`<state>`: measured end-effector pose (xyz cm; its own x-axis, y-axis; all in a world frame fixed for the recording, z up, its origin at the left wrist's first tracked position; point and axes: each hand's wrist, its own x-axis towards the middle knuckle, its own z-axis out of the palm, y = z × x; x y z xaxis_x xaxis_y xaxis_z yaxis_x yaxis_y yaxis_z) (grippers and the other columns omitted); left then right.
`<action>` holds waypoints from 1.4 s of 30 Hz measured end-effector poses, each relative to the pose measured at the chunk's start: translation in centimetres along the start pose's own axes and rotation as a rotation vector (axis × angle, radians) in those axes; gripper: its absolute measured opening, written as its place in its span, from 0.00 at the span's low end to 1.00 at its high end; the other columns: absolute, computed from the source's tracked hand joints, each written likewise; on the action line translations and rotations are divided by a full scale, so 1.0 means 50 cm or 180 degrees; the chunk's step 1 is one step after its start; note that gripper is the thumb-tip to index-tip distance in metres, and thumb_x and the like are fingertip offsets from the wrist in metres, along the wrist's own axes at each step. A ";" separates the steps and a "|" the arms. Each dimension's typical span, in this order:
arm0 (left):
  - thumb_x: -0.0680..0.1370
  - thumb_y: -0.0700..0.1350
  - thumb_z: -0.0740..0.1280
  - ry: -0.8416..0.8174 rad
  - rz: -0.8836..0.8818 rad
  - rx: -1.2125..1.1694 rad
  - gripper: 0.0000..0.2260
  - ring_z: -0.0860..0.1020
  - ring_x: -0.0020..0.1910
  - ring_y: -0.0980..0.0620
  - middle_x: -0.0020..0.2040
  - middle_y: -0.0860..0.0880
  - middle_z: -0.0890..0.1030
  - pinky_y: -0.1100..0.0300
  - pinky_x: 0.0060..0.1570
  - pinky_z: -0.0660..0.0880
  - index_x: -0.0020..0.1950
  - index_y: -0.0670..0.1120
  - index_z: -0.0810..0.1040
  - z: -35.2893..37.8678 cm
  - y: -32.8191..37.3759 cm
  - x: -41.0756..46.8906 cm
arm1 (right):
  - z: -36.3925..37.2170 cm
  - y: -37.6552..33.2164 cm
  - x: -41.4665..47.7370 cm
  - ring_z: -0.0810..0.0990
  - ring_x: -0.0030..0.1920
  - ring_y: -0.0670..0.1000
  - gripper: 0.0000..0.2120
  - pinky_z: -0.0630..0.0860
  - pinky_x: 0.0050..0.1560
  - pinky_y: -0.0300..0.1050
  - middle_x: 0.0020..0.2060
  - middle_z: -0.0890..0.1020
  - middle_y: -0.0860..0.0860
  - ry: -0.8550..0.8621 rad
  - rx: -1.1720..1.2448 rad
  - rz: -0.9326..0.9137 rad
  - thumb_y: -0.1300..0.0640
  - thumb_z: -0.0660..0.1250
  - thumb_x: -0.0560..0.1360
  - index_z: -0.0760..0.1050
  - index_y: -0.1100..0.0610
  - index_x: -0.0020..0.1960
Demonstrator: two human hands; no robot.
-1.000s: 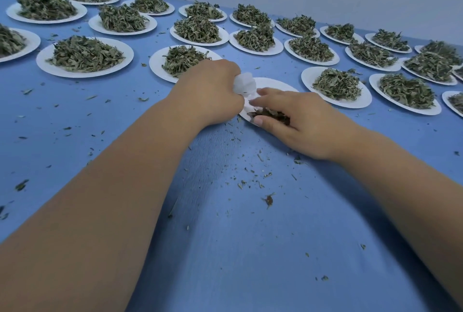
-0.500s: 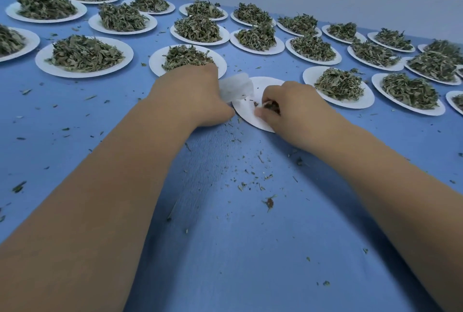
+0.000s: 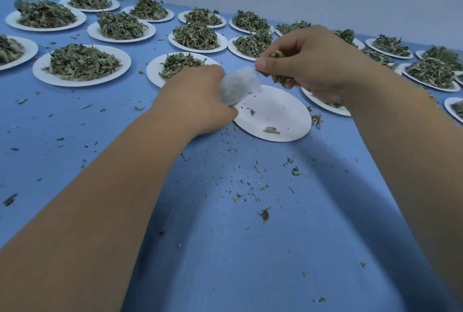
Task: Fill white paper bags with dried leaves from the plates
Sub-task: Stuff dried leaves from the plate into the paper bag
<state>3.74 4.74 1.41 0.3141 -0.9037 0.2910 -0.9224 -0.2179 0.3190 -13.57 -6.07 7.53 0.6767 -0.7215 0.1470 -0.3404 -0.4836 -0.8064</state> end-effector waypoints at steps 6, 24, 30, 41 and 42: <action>0.70 0.57 0.74 0.0212 -0.0116 -0.0627 0.16 0.74 0.39 0.52 0.41 0.52 0.76 0.58 0.34 0.70 0.47 0.48 0.75 0.002 0.003 0.003 | -0.011 -0.047 0.042 0.82 0.36 0.45 0.03 0.78 0.38 0.35 0.33 0.84 0.48 -0.0776 0.0014 0.0444 0.63 0.75 0.75 0.85 0.58 0.48; 0.71 0.55 0.72 0.0348 -0.0282 -0.0713 0.12 0.74 0.37 0.53 0.36 0.53 0.76 0.58 0.32 0.69 0.43 0.49 0.73 0.006 -0.002 0.004 | -0.011 -0.131 0.067 0.87 0.45 0.48 0.07 0.82 0.44 0.35 0.43 0.88 0.52 -0.1099 -0.0437 0.0506 0.68 0.75 0.72 0.87 0.58 0.47; 0.71 0.56 0.71 0.0314 -0.0459 -0.1016 0.12 0.75 0.39 0.57 0.38 0.54 0.77 0.60 0.32 0.69 0.44 0.50 0.74 -0.002 0.006 0.001 | -0.013 -0.121 0.073 0.88 0.43 0.49 0.05 0.83 0.44 0.38 0.41 0.88 0.55 -0.0742 -0.0324 0.0396 0.68 0.77 0.71 0.86 0.61 0.45; 0.70 0.58 0.74 0.0222 -0.0514 -0.1391 0.16 0.73 0.39 0.62 0.41 0.57 0.76 0.63 0.32 0.64 0.48 0.51 0.74 0.002 0.019 0.001 | -0.017 -0.119 0.066 0.86 0.39 0.47 0.06 0.81 0.41 0.35 0.41 0.88 0.53 -0.1103 -0.0584 0.0458 0.68 0.77 0.71 0.86 0.60 0.46; 0.70 0.57 0.75 0.0212 -0.0495 -0.1375 0.16 0.72 0.38 0.63 0.40 0.57 0.76 0.63 0.32 0.64 0.48 0.52 0.74 0.001 0.020 0.000 | -0.017 -0.122 0.066 0.86 0.40 0.47 0.07 0.81 0.41 0.35 0.40 0.87 0.52 -0.1162 -0.0597 0.0446 0.68 0.77 0.71 0.86 0.61 0.48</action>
<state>2.82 4.49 1.68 0.4680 -0.8438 0.2627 -0.6893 -0.1626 0.7060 -9.84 -5.93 13.43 0.7905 -0.5803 -0.1958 -0.5353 -0.4994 -0.6812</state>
